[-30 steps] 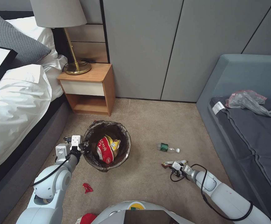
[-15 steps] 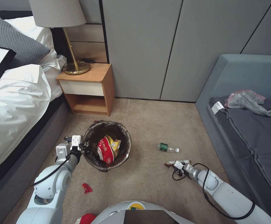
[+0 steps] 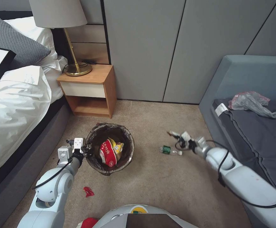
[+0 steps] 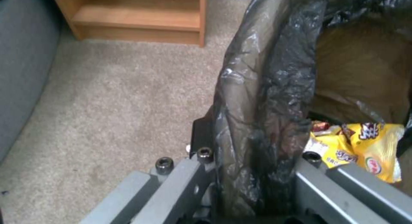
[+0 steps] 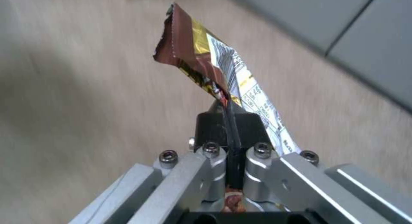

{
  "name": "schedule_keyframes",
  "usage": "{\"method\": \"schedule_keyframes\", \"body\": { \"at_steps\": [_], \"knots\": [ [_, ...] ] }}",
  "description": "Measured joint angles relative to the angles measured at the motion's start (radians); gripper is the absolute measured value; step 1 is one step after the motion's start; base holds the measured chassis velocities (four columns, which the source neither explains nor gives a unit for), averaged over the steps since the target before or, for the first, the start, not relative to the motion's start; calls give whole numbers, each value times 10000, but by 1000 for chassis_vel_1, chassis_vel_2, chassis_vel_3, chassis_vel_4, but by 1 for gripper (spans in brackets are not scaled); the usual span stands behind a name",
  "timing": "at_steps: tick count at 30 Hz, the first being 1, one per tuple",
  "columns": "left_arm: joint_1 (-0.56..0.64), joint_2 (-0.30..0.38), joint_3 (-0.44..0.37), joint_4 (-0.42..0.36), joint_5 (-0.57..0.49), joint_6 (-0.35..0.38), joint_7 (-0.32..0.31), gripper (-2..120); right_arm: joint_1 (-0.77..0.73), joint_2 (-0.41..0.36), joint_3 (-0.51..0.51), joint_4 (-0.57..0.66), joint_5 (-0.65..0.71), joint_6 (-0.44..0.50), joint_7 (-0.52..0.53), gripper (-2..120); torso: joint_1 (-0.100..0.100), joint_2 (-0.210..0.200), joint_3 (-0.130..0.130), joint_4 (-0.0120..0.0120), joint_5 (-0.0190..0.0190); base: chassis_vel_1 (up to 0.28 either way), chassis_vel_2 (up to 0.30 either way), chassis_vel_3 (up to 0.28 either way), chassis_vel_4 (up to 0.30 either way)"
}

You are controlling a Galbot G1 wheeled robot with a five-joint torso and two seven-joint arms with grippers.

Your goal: Pick up the trash bin, then pick up the garbage from the floor and place it into the trash bin.

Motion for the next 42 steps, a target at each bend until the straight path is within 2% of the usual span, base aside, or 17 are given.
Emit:
{"method": "schedule_keyframes", "body": {
  "at_steps": [1, 3, 9, 12, 17, 24, 26, 27, 29, 30, 32, 33, 36, 37, 38, 40, 42],
  "knots": [
    [0, 0, 0, 0, 0, 0, 0, 0, 0, 0, 0, 0, 0, 0, 0, 0, 0, 0, 0, 0, 0, 0, 0, 0, 0],
    [3, -30, 87, 36, 1, 0, 15, 0, 162, -360, 325, 1331, 1386, -632, 416, 0, 0, 0, 0, 2, 1, 0, 0, 0, 0],
    [-6, -88, 178, 110, 19, 0, 51, 0, 616, -716, 430, 2772, 3080, -1281, 970, 0, 0, 0, 0, -2, 1, 0, 0, 0, 0],
    [-12, -129, 246, 193, 74, 0, 78, 0, 1782, -981, -14, 4564, 5281, -1952, 1833, 0, 0, 0, 0, 3, 3, 0, 0, 0, 0],
    [-13, -141, 262, 210, 99, 0, 89, 0, 2360, -1032, -251, 5074, 5971, -2206, 2094, 0, 0, 0, 0, 2, 5, 0, 0, 0, 0],
    [-27, -184, 301, 250, 148, 0, 120, 0, 4208, -1231, -1217, 6034, 7623, -2653, 2372, 0, -1, 1, 0, 2, 2, 0, 0, 0, 0],
    [-29, -210, 305, 263, 165, 0, 130, 0, 5352, -1363, -2121, 6344, 8335, -2771, 2354, 0, -1, 1, 0, -1, 2, 0, 0, 0, 0],
    [-29, -210, 305, 263, 165, 0, 130, 0, 5352, -1363, -2121, 6344, 8335, -2771, 2354, 0, -1, 1, 0, -1, 2, 0, 0, 0, 0],
    [-26, -250, 303, 269, 174, 0, 145, 0, 6366, -1361, -3072, 6436, 8562, -2797, 2230, 0, -1, 1, 0, -3, 2, 0, 0, 0, 0],
    [-26, -250, 303, 269, 174, 0, 145, 0, 6366, -1361, -3072, 6436, 8562, -2797, 2230, 0, -1, 1, 0, -3, 2, 0, 0, 0, 0],
    [-16, -299, 298, 272, 181, 0, 152, 0, 7383, -1193, -4073, 6437, 8706, -2823, 2243, 0, -1, 1, 0, -3, 3, 0, 0, 0, 0],
    [-16, -299, 298, 272, 181, 0, 152, 0, 7383, -1193, -4073, 6437, 8706, -2823, 2243, 0, -1, 1, 0, -3, 3, 0, 0, 0, 0],
    [-34, -427, 280, 278, 209, 0, 162, 0, 9132, -365, -6278, 6178, 8827, -2865, 2544, 0, -1, 1, 1, 7, -2, 0, 0, 0, 0],
    [-34, -427, 280, 278, 209, 0, 162, 0, 9132, -365, -6278, 6178, 8827, -2865, 2544, 0, -1, 1, 1, 7, -2, 0, 0, 0, 0],
    [-70, -488, 255, 277, 228, 0, 162, 0, 9444, 172, -7167, 5956, 8775, -2869, 2758, 0, 0, 1, 1, 7, 2, 0, 0, 0, 0],
    [-99, -539, 207, 253, 232, 0, 162, 0, 9300, 558, -7803, 5712, 8670, -2878, 2980, 0, 0, 1, 1, 3, 1, 0, 0, 0, 0],
    [-109, -548, 180, 238, 233, 0, 162, 0, 9143, 621, -7936, 5609, 8552, -2871, 3007, 0, 0, 1, 1, 0, 2, 0, 0, 0, 0]
  ]
}}
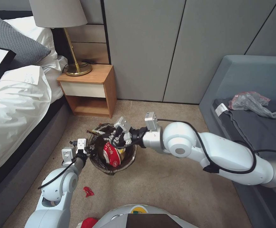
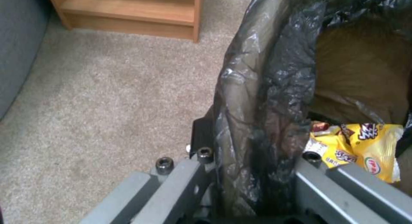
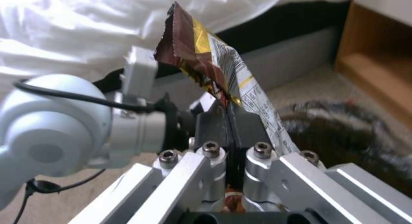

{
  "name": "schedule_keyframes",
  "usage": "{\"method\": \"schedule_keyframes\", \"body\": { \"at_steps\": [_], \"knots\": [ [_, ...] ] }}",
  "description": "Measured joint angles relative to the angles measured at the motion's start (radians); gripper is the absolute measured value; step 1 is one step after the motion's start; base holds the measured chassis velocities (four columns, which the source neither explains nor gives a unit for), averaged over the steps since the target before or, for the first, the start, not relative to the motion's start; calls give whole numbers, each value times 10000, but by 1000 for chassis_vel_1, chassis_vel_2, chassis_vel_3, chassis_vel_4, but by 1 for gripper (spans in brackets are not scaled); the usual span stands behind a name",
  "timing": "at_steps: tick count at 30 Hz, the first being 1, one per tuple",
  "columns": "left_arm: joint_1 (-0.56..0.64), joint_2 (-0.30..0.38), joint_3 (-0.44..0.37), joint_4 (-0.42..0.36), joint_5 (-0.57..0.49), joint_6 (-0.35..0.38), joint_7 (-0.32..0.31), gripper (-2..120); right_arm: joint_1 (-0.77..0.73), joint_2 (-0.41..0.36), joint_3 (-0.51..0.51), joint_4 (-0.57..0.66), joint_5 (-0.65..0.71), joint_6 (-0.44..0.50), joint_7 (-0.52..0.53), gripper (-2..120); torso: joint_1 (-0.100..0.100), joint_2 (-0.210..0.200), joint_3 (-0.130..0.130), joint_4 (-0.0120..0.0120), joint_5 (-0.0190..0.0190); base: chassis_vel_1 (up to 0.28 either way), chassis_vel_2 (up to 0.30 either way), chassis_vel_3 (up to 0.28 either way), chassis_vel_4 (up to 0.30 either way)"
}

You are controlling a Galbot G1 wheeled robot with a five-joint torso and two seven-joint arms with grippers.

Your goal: Pick up the trash bin, then pick up the garbage from the floor and place it into the trash bin.

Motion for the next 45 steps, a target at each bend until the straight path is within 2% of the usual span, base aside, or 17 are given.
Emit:
{"method": "schedule_keyframes", "body": {
  "at_steps": [13, 15, 21, 22, 25, 26, 28, 29, 31, 32, 34, 35, 37, 41, 43, 44, 45],
  "knots": [
    [-96, -47, -137, 60, -1, 0, 12, 0, -1524, 509, -295, -1330, -602, 85, 74, 3, 0, 0, 0, -1, 1, 0, 0, 0, 0],
    [-124, -8, -171, 145, -5, 0, 17, 0, -1826, 568, -206, -1566, -452, 89, 4, 14, 0, 0, -1, 0, 1, 0, 0, 0, 0],
    [-181, 13, -162, 238, -9, 0, 23, 0, -2272, 676, 239, -2034, -101, 375, 46, 34, 0, 0, -1, 1, 1, 0, 0, 0, 0],
    [-181, 13, -162, 238, -9, 0, 23, 0, -2272, 676, 239, -2034, -101, 375, 46, 34, 0, 0, -1, 1, 1, 0, 0, 0, 0],
    [-220, 25, -148, 268, -8, 0, 29, 0, -2558, 765, 714, -2121, 583, 540, 203, 52, 0, 0, -1, 1, 1, 0, 0, 0, 0],
    [-220, 25, -148, 268, -8, 0, 29, 0, -2558, 765, 714, -2121, 583, 540, 203, 52, 0, 0, -1, 1, 1, 0, 0, 0, 0],
    [-226, 33, -145, 267, -6, 0, 30, 0, -2625, 799, 842, -2121, 823, 574, 303, 62, 0, 0, -1, 1, 1, 0, 0, 0, 0],
    [-226, 33, -145, 267, -6, 0, 30, 0, -2625, 799, 842, -2121, 823, 574, 303, 62, 0, 0, -1, 1, 1, 0, 0, 0, 0],
    [-222, 47, -160, 267, -5, 0, 33, 0, -2686, 814, 1020, -2085, 903, 643, 354, 74, 0, 0, 0, 1, 1, 0, 0, 0, 0],
    [-222, 47, -160, 267, -5, 0, 33, 0, -2686, 814, 1020, -2085, 903, 643, 354, 74, 0, 0, 0, 1, 1, 0, 0, 0, 0],
    [-188, 73, -194, 233, -3, 0, 36, 0, -2794, 812, 1514, -1862, 977, 689, 401, 84, 0, 0, -1, 2, 1, 0, 0, 0, 0],
    [-188, 73, -194, 233, -3, 0, 36, 0, -2794, 812, 1514, -1862, 977, 689, 401, 84, 0, 0, -1, 2, 1, 0, 0, 0, 0],
    [-170, 98, -209, 182, -4, 0, 48, 0, -2979, 767, 2349, -1563, 1284, 716, 660, 95, 0, 0, -1, 1, 2, 0, 0, 0, 0],
    [-170, 104, -210, 162, -8, 0, 49, 0, -3074, 690, 2852, -1436, 1407, 799, 938, 99, 0, 0, -1, 1, 2, 0, 0, 0, 0],
    [-173, 105, -208, 105, -26, 0, 49, 0, -3369, 500, 3852, -1424, 882, 1156, 1266, 100, 0, 0, -1, 3, 1, 0, 0, 0, 0],
    [-172, 102, -202, 68, -40, 0, 49, 0, -3749, 423, 4737, -1545, 79, 1348, 1390, 100, 0, 0, -1, 4, 2, 0, 0, 0, 0],
    [-172, 102, -202, 68, -40, 0, 49, 0, -3749, 423, 4737, -1545, 79, 1348, 1390, 100, 0, 0, -1, 4, 2, 0, 0, 0, 0]
  ]
}}
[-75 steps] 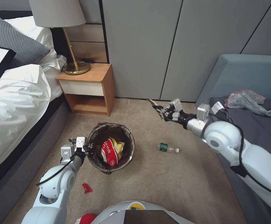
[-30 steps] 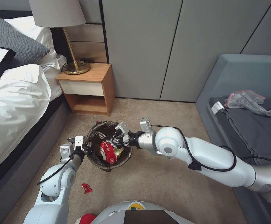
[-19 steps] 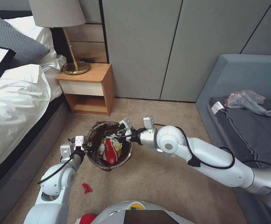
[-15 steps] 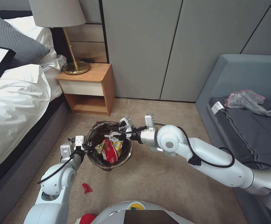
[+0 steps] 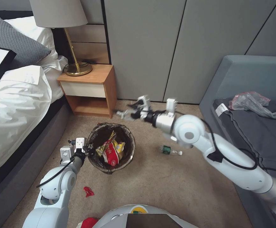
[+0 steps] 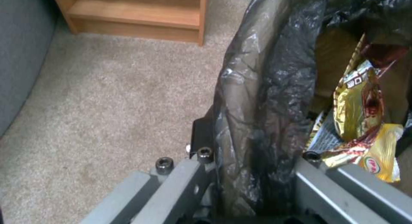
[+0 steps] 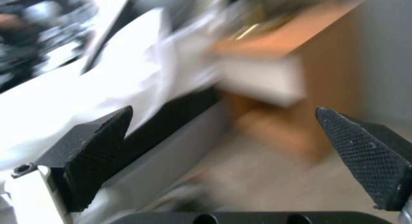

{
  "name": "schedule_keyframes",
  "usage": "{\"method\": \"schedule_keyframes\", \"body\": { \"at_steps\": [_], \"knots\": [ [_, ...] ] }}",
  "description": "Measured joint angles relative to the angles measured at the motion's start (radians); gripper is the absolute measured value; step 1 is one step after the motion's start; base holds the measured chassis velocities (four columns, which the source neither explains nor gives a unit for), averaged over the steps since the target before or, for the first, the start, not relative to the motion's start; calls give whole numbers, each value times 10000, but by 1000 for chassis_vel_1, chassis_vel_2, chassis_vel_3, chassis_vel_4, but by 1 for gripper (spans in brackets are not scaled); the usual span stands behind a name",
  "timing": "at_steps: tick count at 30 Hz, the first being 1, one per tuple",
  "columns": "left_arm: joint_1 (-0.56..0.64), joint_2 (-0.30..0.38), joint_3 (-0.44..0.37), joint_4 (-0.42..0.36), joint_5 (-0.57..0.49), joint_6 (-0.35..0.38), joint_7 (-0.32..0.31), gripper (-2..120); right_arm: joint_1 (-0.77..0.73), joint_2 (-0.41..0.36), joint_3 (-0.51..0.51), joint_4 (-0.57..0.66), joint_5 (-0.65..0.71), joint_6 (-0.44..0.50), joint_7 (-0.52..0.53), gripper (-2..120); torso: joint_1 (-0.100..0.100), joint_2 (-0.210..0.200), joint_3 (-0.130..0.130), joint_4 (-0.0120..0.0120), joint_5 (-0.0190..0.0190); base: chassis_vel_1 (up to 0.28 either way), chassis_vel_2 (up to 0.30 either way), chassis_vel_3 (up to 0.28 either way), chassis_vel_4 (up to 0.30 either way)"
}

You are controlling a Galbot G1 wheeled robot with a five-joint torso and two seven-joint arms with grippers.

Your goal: Pick up the trash bin, then pick up the garbage from the floor and place it into the trash bin.

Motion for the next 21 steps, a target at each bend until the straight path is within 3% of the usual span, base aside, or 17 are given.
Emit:
{"method": "schedule_keyframes", "body": {
  "at_steps": [2, 3, 4, 7, 12, 20, 21],
  "knots": [
    [13, -5, 13, -70, -21, 0, -1, 0, -560, -50, 1006, -158, -1146, 109, 124, 100, 0, 0, 0, -3, 0, 0, 0, 0, 0],
    [29, -17, 19, -139, -55, 0, -3, 0, -1204, -9, 1949, -342, -2593, 325, 139, 100, 0, 0, 0, -3, 1, 0, 0, 0, 0],
    [29, -17, 19, -139, -55, 0, -3, 0, -1204, -9, 1949, -342, -2593, 325, 139, 100, 0, 0, 0, -3, 1, 0, 0, 0, 0],
    [73, -19, 26, -275, -113, 0, -6, 0, -2756, 324, 3823, -585, -4827, 788, 169, 100, 0, 0, 0, -3, 3, 0, 0, 0, 0],
    [91, 0, 37, -304, -128, 0, -8, 0, -3434, 477, 4537, -653, -5508, 912, 193, 100, 0, 0, 0, -11, 10, 0, 0, 0, 0],
    [102, 14, 88, -314, -137, 0, -6, 0, -3981, 709, 5185, -698, -6072, 1055, 188, 100, -1, 0, -1, -2, 6, 0, 0, 0, 0],
    [143, -5, 216, -319, -142, 0, -8, 0, -5258, 1404, 6665, -945, -7335, 1734, 160, 100, -1, 0, -1, -4, 1, 0, 0, 0, 0]
  ]
}}
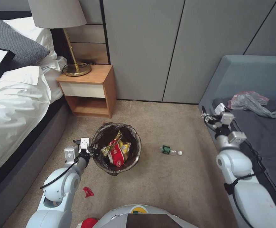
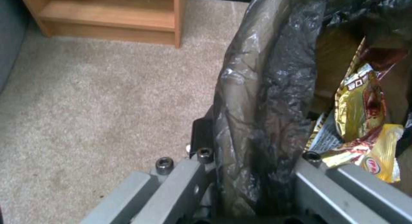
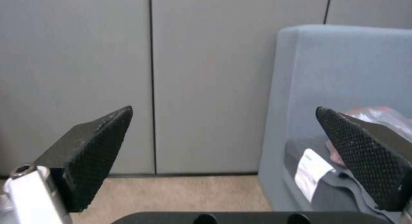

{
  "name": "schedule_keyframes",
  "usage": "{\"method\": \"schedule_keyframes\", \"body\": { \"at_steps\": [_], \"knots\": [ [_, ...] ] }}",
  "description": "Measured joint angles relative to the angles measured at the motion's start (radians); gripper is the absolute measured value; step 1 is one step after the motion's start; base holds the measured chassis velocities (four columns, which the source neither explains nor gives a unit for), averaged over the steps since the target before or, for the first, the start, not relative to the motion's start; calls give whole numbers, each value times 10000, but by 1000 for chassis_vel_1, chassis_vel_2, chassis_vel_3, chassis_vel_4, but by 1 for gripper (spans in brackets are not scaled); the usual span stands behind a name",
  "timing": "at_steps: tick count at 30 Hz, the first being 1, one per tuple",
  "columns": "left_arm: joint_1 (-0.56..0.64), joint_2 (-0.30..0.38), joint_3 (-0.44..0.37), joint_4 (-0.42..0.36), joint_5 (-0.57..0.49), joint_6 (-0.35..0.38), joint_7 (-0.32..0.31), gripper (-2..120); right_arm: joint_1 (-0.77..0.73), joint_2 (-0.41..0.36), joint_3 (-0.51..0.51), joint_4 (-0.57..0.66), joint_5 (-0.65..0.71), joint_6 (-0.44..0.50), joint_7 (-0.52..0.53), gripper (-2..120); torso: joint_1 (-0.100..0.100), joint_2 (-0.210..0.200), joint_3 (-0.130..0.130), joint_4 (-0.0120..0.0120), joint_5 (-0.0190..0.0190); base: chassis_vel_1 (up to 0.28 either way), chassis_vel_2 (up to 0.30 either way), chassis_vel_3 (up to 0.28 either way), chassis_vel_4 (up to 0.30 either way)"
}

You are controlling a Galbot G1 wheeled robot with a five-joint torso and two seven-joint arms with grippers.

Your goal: Pick up the trash bin, then pick up the garbage from the floor and place it into the trash bin.

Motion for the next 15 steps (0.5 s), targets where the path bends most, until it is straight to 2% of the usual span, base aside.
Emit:
{"method": "schedule_keyframes", "body": {
  "at_steps": [1, 2, 3, 4, 5, 6, 7, 8, 9, 10, 11, 13, 15],
  "knots": [
    [14, -13, 65, -2, 5, 0, -4, 0, -572, 352, 486, -155, -501, 441, -165, 100, 0, 0, 0, -3, 3, 0, 0, 0, 0],
    [14, -13, 65, -2, 5, 0, -4, 0, -572, 352, 486, -155, -501, 441, -165, 100, 0, 0, 0, -3, 3, 0, 0, 0, 0],
    [27, -37, 163, -3, 17, 0, -6, 0, -1300, 973, 1093, -402, -1269, 1084, -462, 100, 0, 0, -1, -6, 5, 0, 0, 0, 0],
    [28, -42, 197, -3, 22, 0, -5, 0, -1566, 1259, 1321, -493, -1550, 1325, -558, 100, 0, 0, 0, -8, 4, 0, 0, 0, 0],
    [20, -66, 245, 9, 52, 0, -12, 0, -2037, 1902, 1680, -621, -2008, 1832, -721, 100, 0, 0, 0, -10, 3, 0, 0, 0, 0],
    [20, -75, 256, 19, 63, 0, -14, 0, -2146, 2075, 1760, -648, -2105, 1964, -761, 100, 0, 0, 0, 1, 4, 0, 0, 0, 0],
    [20, -75, 256, 19, 63, 0, -14, 0, -2146, 2075, 1760, -648, -2105, 1964, -761, 100, 0, 0, 0, 1, 4, 0, 0, 0, 0],
    [52, -112, 314, 26, 87, 0, -21, 0, -2402, 2415, 2041, -704, -2557, 2374, -889, 100, 0, 0, 0, 20, -21, 0, 0, 0, 0],
    [81, -125, 329, 27, 96, 0, -23, 0, -2712, 2851, 2142, -816, -2939, 2713, -986, 100, 0, 1, 0, 6, -14, 0, 0, 0, 0],
    [81, -125, 329, 27, 96, 0, -23, 0, -2712, 2851, 2142, -816, -2939, 2713, -986, 100, 0, 1, 0, 6, -14, 0, 0, 0, 0],
    [126, -133, 332, 20, 95, 0, -34, 0, -3051, 3290, 2102, -989, -3352, 3076, -1082, 100, 0, -1, 2, -8, 11, 0, 0, 0, 0],
    [154, -133, 327, -8, 64, 1, -50, 0, -3187, 3496, 2062, -1052, -3544, 3252, -1126, 100, 0, 0, 0, -8, 6, 0, 0, 0, 0],
    [193, -130, 309, -57, -93, 0, -134, 0, -3345, 3791, 1959, -1164, -3630, 3417, -1150, 100, 0, 0, 0, -4, -17, 0, 0, 0, 0]
  ]
}}
